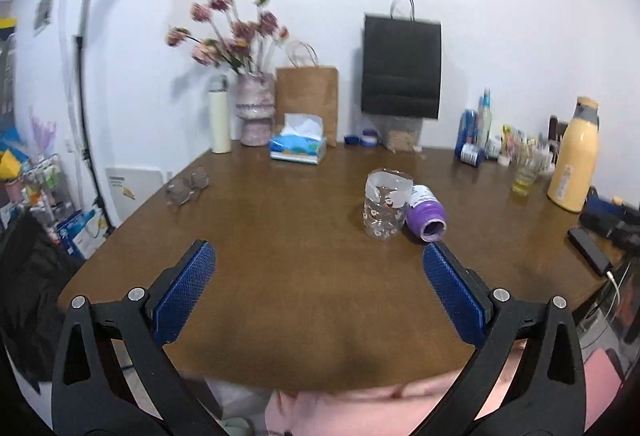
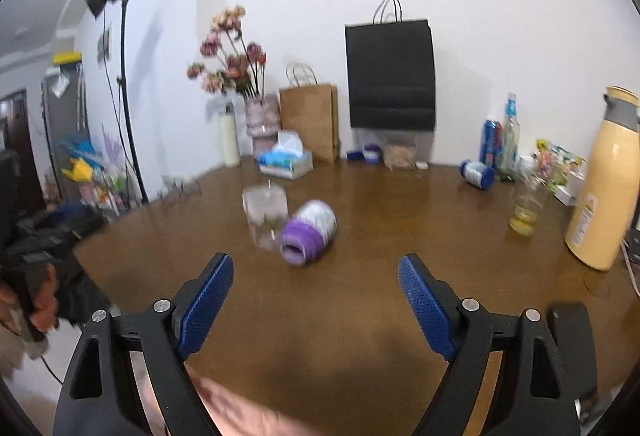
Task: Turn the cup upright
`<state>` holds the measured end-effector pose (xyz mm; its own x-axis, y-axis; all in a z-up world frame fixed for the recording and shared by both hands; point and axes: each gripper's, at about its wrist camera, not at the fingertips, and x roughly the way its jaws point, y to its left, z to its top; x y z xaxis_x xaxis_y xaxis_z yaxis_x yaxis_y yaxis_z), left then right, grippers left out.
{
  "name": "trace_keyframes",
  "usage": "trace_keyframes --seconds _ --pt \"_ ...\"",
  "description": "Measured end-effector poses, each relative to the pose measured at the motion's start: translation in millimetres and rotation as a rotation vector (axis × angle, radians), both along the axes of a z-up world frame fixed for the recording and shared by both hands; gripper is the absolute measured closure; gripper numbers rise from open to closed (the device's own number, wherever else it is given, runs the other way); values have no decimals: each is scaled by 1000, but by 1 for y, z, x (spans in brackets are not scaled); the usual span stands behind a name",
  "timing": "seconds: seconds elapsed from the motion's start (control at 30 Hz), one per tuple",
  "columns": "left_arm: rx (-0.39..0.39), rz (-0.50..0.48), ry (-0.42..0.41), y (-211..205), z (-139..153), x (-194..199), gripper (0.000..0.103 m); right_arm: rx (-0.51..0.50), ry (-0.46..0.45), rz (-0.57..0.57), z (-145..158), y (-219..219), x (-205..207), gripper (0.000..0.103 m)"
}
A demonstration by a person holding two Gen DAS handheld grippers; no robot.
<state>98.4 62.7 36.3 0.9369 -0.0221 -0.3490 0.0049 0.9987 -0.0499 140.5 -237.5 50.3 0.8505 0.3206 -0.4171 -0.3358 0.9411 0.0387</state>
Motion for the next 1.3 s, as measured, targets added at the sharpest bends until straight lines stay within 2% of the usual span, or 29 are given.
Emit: trace_keyframes --seconds 0.13,0.27,0.33,0.4,0.5,0.6,1.3 --pt "-30 84 -89 0 -17 -63 0 7 -63 -19 -18 -2 -61 14" --pt "87 93 -171 -12 -27 -103 0 -12 -100 -27 -37 7 -119 14" --pt "104 95 -199 -13 -21 -107 0 9 -100 -1 -40 11 -131 14" --pt "92 103 -197 -12 -18 -106 0 -4 -95 38 -40 20 -132 14" --pt "97 100 -191 -14 -18 -106 0 -11 -121 29 -39 25 -134 14" --pt "98 98 -200 -13 -18 -107 0 28 -112 30 -38 22 -134 14" --pt "106 91 -219 -15 -15 -110 0 45 -124 31 -34 21 -129 14"
